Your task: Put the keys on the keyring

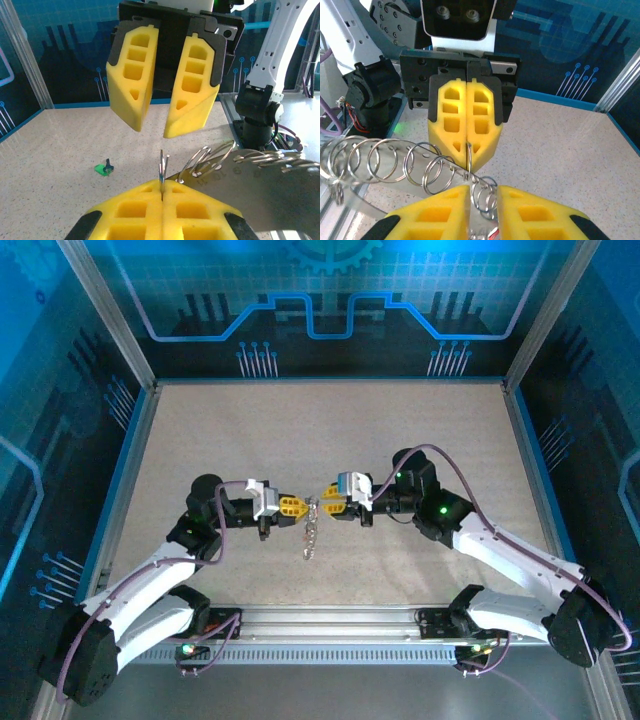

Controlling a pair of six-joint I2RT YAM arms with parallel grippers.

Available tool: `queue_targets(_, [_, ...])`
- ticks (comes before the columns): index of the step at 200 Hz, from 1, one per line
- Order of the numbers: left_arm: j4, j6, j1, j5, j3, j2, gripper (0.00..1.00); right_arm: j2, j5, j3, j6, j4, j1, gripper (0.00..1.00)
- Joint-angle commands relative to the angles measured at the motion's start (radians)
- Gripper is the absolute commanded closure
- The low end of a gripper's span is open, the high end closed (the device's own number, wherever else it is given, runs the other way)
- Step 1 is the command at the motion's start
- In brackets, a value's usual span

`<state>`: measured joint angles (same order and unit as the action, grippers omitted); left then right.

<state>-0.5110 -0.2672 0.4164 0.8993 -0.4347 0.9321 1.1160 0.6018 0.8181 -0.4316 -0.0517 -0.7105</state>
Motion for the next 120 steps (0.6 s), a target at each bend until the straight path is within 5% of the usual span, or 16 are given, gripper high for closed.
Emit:
queue_targets(1, [-0.065,0.001,0.007,0.041,0.0,-0.01,1.0,0.021,-0.019,0.041,-0.064,0.042,-0.04,0.75])
queue_targets(120, [-0.116,0.023,0.007,0.058,0.006,-0.004,1.0,0.049,-0.105,0.007,-0.018,-0.052,-0.082,0.79])
